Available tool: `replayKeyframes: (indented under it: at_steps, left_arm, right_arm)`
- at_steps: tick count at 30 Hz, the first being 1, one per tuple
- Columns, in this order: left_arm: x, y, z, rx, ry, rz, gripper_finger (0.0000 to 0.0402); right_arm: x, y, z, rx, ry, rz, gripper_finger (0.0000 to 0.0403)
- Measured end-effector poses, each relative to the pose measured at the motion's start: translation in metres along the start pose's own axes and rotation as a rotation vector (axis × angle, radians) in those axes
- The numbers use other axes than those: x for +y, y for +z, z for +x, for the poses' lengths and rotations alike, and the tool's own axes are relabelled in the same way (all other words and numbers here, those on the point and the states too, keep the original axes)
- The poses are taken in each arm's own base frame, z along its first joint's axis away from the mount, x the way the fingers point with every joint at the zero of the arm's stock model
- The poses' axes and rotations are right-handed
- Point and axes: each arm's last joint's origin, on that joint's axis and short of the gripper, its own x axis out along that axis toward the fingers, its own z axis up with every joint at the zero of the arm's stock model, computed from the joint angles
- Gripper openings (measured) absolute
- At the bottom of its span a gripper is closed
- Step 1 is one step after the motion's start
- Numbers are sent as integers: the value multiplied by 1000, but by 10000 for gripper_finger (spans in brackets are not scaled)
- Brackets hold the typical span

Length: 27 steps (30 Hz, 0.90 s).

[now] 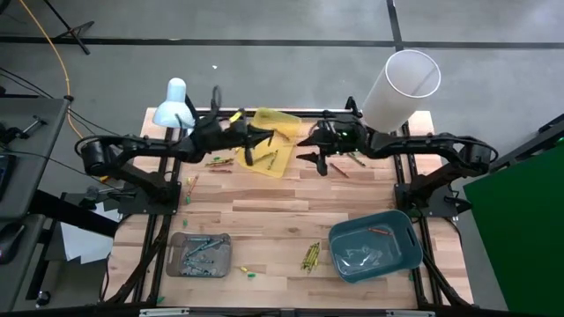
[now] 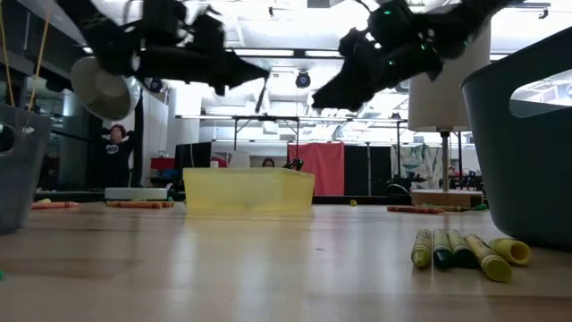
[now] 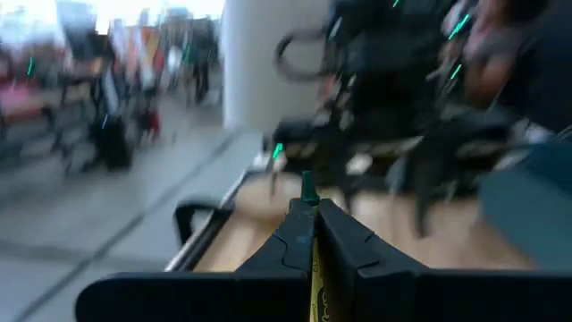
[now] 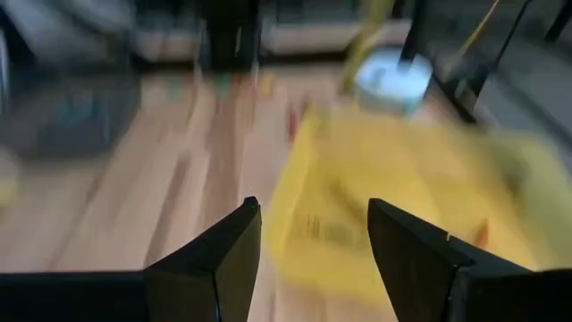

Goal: Sort crayons
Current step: Adjust the green crayon in the yellow bin

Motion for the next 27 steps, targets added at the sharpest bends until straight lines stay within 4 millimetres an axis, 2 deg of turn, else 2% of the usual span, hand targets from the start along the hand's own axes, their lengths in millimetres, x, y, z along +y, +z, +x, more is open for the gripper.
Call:
replayKeyframes:
  at_steps: [3, 6, 13, 21, 27]
  left_arm:
    - [-10, 1, -7, -118, -33, -7, 0]
    - [-19, 2, -5, -155, -63, -4, 0]
    - [-36, 10, 11, -174, -132, 14, 0]
    - [-44, 15, 14, -200, -108, 30, 0]
    - [-47, 15, 16, -247, -109, 38, 0]
  right_arm:
    - [5, -6, 0, -156, 0, 24, 199]
    - [12, -6, 4, -224, 20, 52, 199]
    - [30, 7, 27, -243, 43, 22, 199]
    - [29, 21, 28, -285, 0, 16, 199]
    - [28, 21, 34, -312, -11, 12, 199]
